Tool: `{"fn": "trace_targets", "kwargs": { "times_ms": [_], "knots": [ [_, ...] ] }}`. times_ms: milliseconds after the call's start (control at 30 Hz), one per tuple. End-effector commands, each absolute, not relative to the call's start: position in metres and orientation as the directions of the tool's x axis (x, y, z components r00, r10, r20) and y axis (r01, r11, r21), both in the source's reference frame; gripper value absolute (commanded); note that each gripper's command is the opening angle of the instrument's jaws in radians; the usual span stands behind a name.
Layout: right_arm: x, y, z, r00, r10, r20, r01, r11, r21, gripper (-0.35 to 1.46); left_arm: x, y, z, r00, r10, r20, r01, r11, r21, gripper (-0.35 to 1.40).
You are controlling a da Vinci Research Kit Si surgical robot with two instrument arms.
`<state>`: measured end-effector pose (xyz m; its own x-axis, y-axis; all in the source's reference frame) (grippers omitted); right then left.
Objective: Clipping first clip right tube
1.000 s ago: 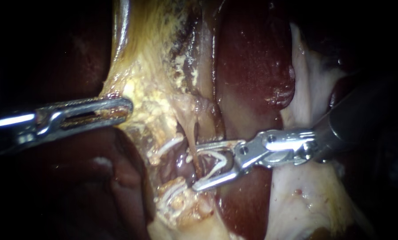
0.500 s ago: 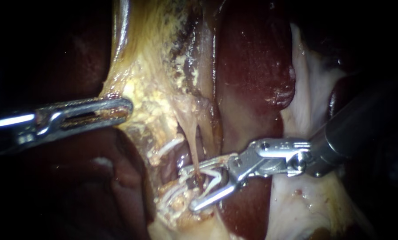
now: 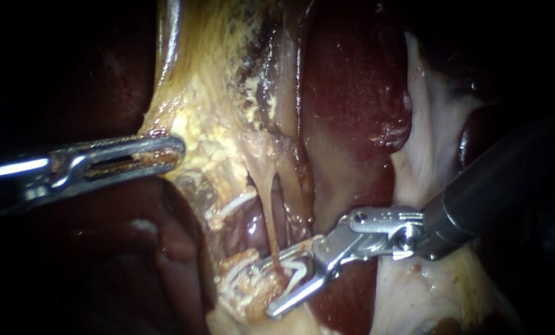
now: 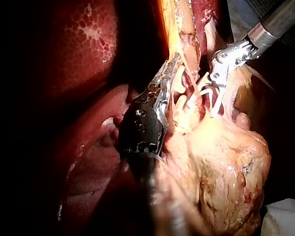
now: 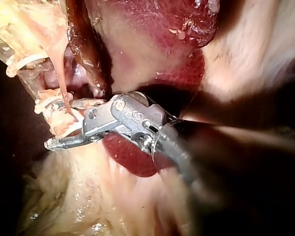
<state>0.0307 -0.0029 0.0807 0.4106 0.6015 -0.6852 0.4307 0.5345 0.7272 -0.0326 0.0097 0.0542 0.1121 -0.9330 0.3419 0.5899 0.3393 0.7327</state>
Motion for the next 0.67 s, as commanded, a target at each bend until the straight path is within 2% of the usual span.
{"fn": "trace_targets", "kwargs": {
  "times_ms": [33, 67, 667],
  "knots": [
    [0.0304, -0.0026, 0.0805, 0.41, 0.603, -0.685, 0.431, 0.534, 0.728, -0.14, -0.0326, 0.0097, 0.0542, 0.112, -0.933, 0.342, 0.59, 0.339, 0.733, -0.35],
    [0.0303, -0.0024, 0.0805, 0.41, 0.604, -0.684, 0.43, 0.533, 0.728, -0.35, -0.0326, 0.0097, 0.0542, 0.112, -0.933, 0.342, 0.59, 0.339, 0.733, -0.35],
    [0.0301, -0.0019, 0.0815, 0.411, 0.612, -0.676, 0.414, 0.535, 0.736, -0.35, -0.0326, 0.0097, 0.0541, 0.112, -0.933, 0.342, 0.59, 0.339, 0.733, -0.35]
  ]
}}
